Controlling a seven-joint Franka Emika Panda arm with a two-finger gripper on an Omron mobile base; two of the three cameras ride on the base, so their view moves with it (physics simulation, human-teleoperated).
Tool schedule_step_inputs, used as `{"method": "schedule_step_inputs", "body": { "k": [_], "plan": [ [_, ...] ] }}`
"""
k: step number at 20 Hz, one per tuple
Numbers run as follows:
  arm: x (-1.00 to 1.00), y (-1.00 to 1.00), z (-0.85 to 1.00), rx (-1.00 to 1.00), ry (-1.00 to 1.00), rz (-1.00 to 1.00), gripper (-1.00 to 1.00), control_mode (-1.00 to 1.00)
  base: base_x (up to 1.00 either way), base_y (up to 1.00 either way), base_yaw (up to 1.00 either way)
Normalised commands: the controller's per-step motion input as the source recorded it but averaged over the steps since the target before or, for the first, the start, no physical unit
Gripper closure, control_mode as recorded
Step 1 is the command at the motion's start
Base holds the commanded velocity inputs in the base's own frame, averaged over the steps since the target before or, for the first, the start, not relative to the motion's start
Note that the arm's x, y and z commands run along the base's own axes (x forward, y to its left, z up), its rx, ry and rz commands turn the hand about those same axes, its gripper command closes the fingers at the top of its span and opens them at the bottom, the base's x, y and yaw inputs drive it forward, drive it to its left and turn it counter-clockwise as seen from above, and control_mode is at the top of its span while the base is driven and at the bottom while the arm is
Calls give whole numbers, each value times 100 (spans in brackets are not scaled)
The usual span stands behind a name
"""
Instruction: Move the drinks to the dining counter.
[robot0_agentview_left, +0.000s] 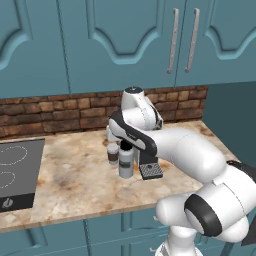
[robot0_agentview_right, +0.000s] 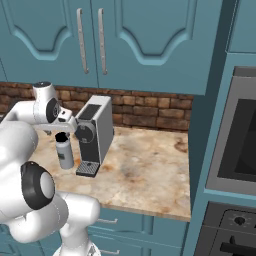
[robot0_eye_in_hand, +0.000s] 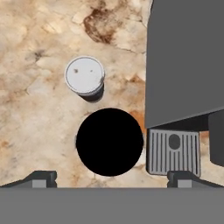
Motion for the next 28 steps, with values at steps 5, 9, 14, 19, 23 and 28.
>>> {"method": "schedule_step_inputs", "body": {
  "k": [5, 9, 14, 19, 23, 28],
  "plan": [
    [4, 0, -13, 0, 0, 0, -100, -100, 0, 0, 0],
    [8, 0, -11, 0, 1, 0, -100, -100, 0, 0, 0],
    [11, 0, -10, 0, 3, 0, -100, -100, 0, 0, 0],
    [8, 0, -18, 0, 1, 0, -100, -100, 0, 0, 0],
    [8, 0, -22, 0, 0, 0, -100, -100, 0, 0, 0],
    [5, 0, -22, 0, 0, 0, -100, -100, 0, 0, 0]
  ]
}}
